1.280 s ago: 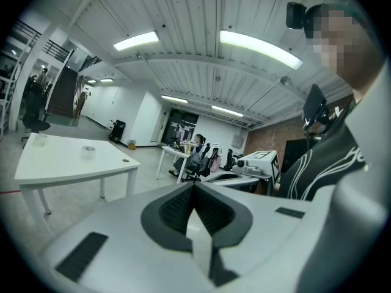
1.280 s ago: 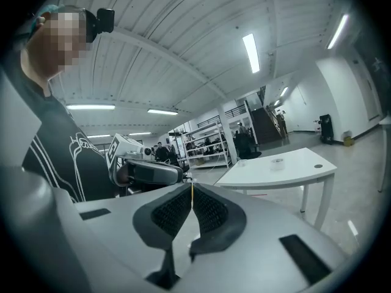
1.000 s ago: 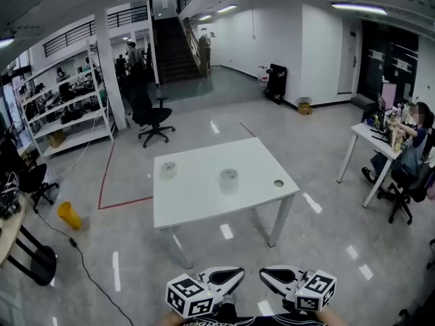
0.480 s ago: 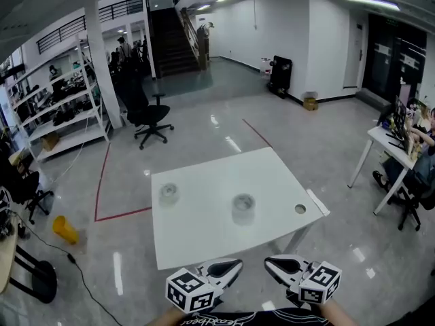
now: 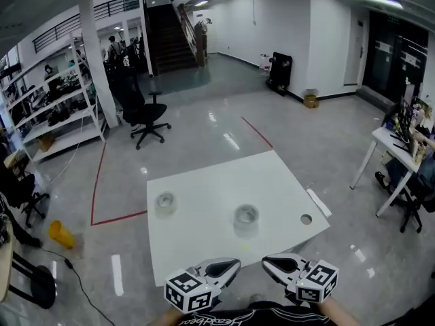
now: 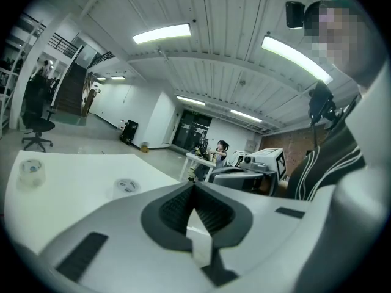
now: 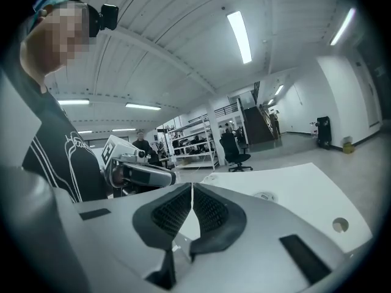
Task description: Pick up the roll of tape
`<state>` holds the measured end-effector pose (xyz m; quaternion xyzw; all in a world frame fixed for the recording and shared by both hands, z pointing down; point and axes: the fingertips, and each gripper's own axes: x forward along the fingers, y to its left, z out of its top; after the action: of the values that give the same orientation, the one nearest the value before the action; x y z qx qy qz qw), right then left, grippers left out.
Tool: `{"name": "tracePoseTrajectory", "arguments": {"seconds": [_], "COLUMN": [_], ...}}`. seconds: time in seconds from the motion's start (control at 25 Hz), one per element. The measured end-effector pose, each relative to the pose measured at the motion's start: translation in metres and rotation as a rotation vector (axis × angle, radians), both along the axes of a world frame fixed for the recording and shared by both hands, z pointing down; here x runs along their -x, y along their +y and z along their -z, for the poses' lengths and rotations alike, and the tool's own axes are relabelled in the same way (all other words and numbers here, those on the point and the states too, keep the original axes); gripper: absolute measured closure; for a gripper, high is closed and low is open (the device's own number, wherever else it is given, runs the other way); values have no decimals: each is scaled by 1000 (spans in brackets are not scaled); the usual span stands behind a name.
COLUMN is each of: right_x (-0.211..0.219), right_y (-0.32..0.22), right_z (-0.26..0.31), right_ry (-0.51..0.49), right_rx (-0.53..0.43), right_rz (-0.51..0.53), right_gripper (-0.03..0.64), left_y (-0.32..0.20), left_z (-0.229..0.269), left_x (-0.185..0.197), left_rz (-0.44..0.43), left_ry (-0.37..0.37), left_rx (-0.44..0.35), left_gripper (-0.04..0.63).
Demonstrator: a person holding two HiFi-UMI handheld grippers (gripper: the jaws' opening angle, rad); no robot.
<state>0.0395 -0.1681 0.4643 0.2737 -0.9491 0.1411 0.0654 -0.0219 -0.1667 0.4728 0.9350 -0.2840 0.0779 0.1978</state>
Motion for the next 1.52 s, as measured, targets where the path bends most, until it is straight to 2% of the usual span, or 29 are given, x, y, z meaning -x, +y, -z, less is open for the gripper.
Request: {"name": "tracePoseTrajectory", "arguments": {"seconds": [0.52, 0.92, 1.12, 1.16, 1.24, 1.52], "right_x": [9, 10, 24, 29, 36, 50], "right_y": [-54, -72, -87, -90, -97, -117], "right_z": [-18, -50, -80, -88, -106, -157], "right_ry": [10, 106, 247, 289, 383, 677], "right_rx": [58, 120, 85, 71, 43, -55], "right_rz": [80, 162, 231, 256, 306, 395], "right_gripper": [603, 601, 597, 582, 507, 501], "left_y": [-50, -61, -62, -63, -66, -66], "left_z": [-11, -27, -37, -38, -39, -40], "left_x": [1, 9, 23, 27, 33, 52], "left_rz": [48, 114, 164, 174, 196, 250], "left_ry": [-19, -6, -10, -12, -13, -4], "left_rx": [56, 130, 162, 167, 173, 185], "left_gripper": [592, 592, 592, 592, 592, 592]}}
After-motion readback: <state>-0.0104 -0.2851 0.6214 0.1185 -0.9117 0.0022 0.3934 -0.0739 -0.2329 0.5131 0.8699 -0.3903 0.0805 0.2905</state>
